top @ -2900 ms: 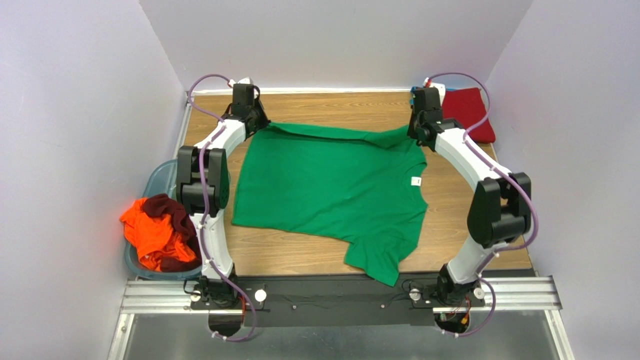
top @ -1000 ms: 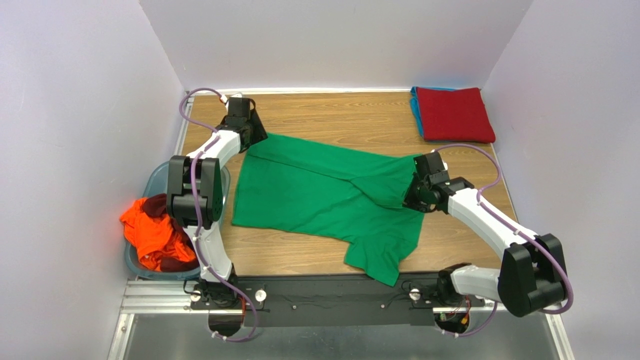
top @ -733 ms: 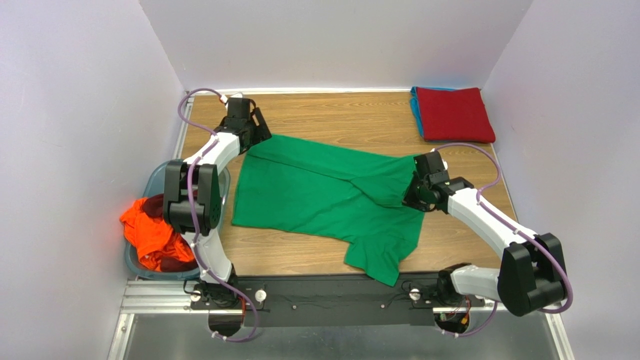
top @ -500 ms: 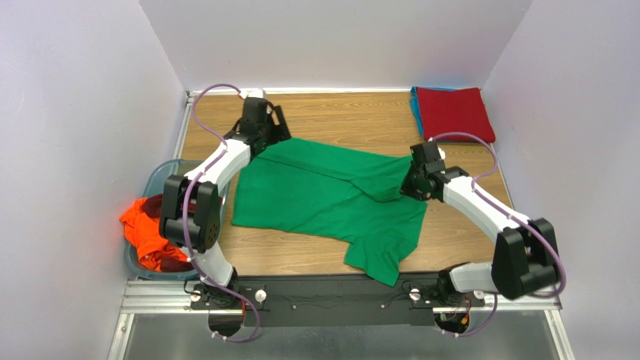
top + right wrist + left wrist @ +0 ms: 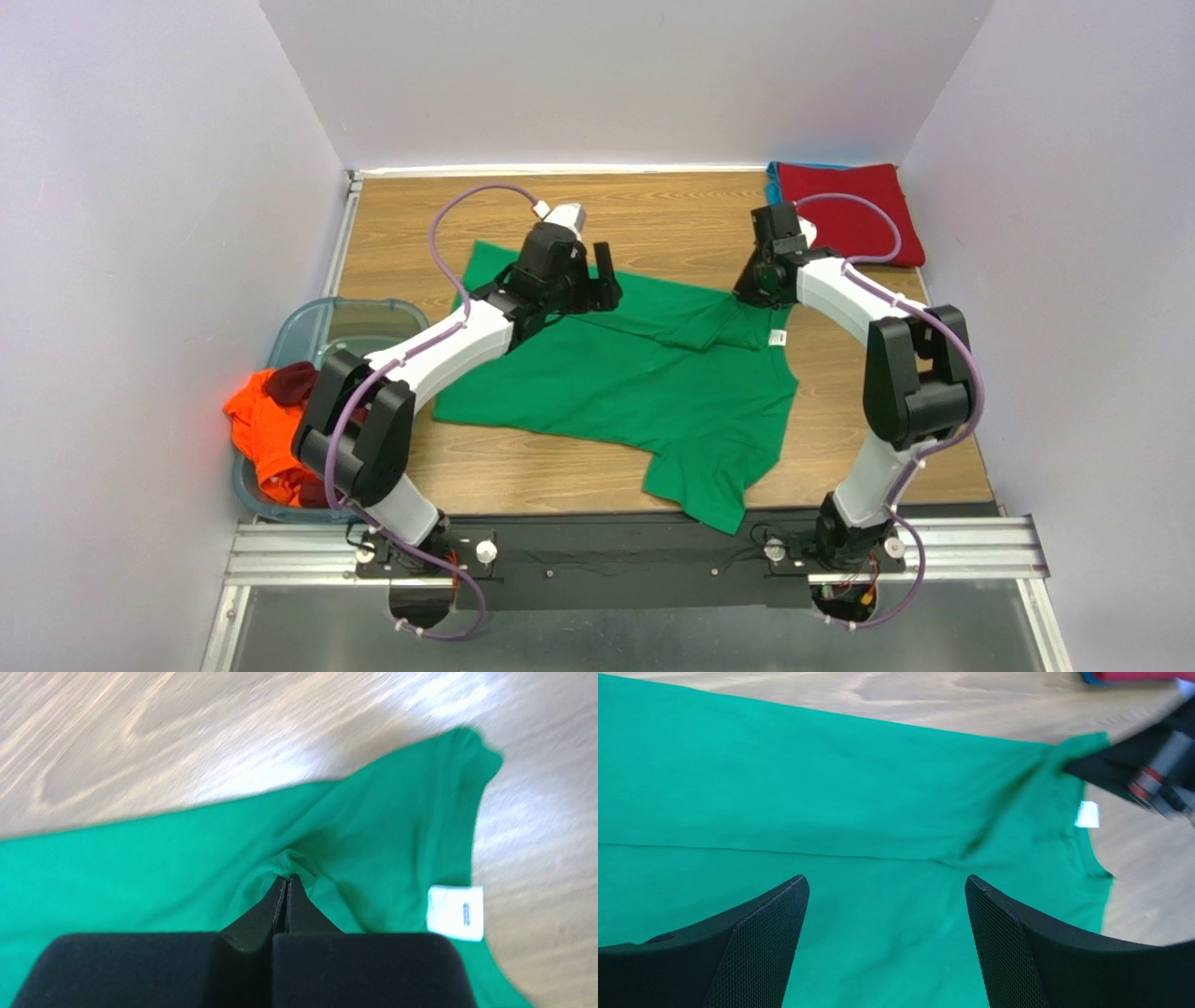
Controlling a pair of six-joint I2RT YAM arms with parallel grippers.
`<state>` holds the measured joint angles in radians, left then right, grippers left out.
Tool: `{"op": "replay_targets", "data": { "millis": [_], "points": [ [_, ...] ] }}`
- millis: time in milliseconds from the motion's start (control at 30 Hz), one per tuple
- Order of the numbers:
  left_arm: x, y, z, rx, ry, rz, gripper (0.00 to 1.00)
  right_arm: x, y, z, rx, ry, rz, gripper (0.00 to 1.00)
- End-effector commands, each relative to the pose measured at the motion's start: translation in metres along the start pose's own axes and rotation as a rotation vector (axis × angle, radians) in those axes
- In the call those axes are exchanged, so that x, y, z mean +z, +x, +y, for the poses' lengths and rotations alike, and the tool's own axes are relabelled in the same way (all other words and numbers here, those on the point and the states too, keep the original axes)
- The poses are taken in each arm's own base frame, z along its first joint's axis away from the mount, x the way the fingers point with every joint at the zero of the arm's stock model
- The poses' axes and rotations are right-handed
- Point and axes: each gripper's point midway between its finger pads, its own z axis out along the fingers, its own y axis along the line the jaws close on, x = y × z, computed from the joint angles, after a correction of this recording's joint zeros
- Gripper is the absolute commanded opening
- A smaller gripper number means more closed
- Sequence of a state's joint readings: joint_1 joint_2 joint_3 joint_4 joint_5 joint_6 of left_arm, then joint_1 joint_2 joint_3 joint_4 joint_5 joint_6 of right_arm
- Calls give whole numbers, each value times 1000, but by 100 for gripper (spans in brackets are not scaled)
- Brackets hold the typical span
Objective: Fold and stack the t-shirts
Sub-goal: Fold the tshirt
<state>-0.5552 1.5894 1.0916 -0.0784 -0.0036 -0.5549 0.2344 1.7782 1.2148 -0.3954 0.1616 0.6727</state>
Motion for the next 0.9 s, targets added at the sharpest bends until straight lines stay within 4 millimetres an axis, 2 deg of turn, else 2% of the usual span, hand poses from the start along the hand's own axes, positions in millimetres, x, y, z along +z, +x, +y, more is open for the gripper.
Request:
{"op": "replay_targets", "data": {
  "millis": [0,100,133,233,333,467,600,667,800,867],
  "points": [
    [-4,6,-40,12,102,-6,89,15,-18,-5,5,21,-16,1],
    [5,18,-61,21,151,27,89,21,-12,-5,-1,15,9,1],
    [5,21,-76,30,185,37,89,23,-12,-5,-1,16,11,1],
    [12,38,-102,54,237,76,89,26,-13,-7,-6,17,15,1],
    [19,50,-125,68,288,92,87,31,-11,-13,0,17,34,1],
    [32,71,-145,81,329,141,82,35,-9,-15,-3,6,52,1],
    [49,92,-152,100,335,191,79,36,-3,-12,-16,-21,69,1],
    [54,95,-156,107,340,199,79,35,-2,-12,-17,-29,69,1],
    [71,112,-151,105,315,241,76,34,4,-13,-19,-42,80,1],
    [79,112,-148,107,284,241,75,34,8,-14,-17,-48,86,1]
  ]
}}
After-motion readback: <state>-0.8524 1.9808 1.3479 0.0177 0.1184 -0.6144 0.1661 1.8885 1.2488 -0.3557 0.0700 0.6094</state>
